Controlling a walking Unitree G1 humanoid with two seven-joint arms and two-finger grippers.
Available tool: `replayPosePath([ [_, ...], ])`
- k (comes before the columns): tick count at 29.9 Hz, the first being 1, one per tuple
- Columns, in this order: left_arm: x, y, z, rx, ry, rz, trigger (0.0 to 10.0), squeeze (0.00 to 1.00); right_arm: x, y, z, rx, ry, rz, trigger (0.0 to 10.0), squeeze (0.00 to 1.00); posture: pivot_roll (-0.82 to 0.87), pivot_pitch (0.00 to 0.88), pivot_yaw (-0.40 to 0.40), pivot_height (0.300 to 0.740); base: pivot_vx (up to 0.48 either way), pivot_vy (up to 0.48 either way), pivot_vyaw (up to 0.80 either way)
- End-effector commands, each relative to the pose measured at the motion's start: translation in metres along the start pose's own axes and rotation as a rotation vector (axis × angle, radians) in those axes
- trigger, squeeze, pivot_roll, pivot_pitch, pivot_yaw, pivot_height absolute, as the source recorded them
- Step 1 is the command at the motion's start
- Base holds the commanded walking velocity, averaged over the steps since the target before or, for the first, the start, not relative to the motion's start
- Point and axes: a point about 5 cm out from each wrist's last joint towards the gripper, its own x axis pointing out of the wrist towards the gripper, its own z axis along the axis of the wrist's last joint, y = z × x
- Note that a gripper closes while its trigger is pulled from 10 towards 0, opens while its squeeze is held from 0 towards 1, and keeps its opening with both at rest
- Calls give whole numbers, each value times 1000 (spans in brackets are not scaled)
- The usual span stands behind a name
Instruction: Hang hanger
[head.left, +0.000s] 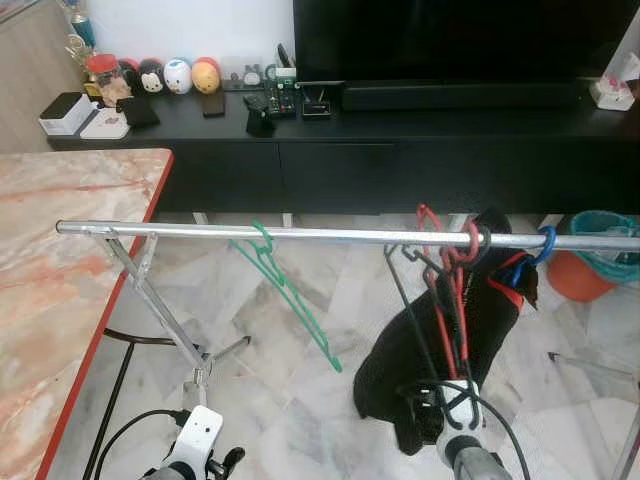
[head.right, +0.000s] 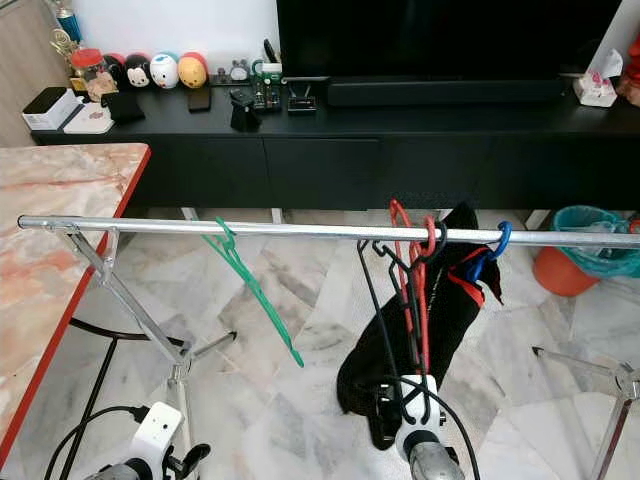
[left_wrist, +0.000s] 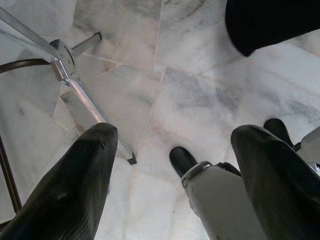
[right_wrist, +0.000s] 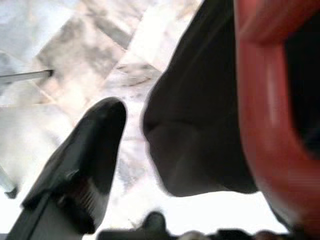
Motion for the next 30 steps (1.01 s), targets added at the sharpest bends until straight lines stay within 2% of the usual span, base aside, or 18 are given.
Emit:
replayPosePath([
  [1, -2, 1, -5, 5, 17, 7, 10000, 0, -2, -1, -2, 19, -11, -12, 10000, 0, 17, 74, 37, 740, 0, 0, 0],
  [5, -2, 0, -5, 4, 18, 6, 10000, 0, -2, -1, -2, 20, -20, -14, 10000, 0, 15, 75, 36, 740, 0, 0, 0],
  [9, -2, -1, -6, 2, 19, 6, 10000, 0, -3, -2, -6, 28, 18, -18, 10000, 0, 16, 74, 33, 740, 0, 0, 0],
  [12, -2, 1, -5, -2, 15, 13, 10000, 0, -3, -3, -9, -13, 62, -30, 10000, 0, 20, 76, 28, 740, 0, 0, 0],
  [18, -4, 1, -7, -3, 13, 16, 10000, 0, -4, -3, -7, 43, 8, -55, 10000, 0, 13, 77, 25, 740, 0, 0, 0],
  [25, -3, 1, -6, 0, 11, 16, 10000, 0, -4, -4, 0, 7, -57, -75, 10000, 0, -10, 74, 21, 740, 0, 0, 0],
  [26, -3, 1, -6, 0, 11, 16, 10000, 0, -1, -7, 16, -34, -150, -83, 10000, 0, -12, 74, 21, 740, 0, 0, 0],
  [28, -3, 1, -6, 0, 11, 16, 10000, 0, -5, -6, 56, -28, -376, -68, 10000, 0, -12, 74, 21, 740, 0, 0, 0],
  [29, -2, 1, -5, 0, 10, 16, 10000, 0, -13, -11, 75, -201, -522, -108, 10000, 0, -9, 71, 20, 740, 0, 0, 0],
  [30, -2, 1, -5, 1, 9, 16, 10000, 0, -15, -14, 79, -315, -580, -129, 10000, 0, -9, 71, 20, 740, 0, 0, 0],
])
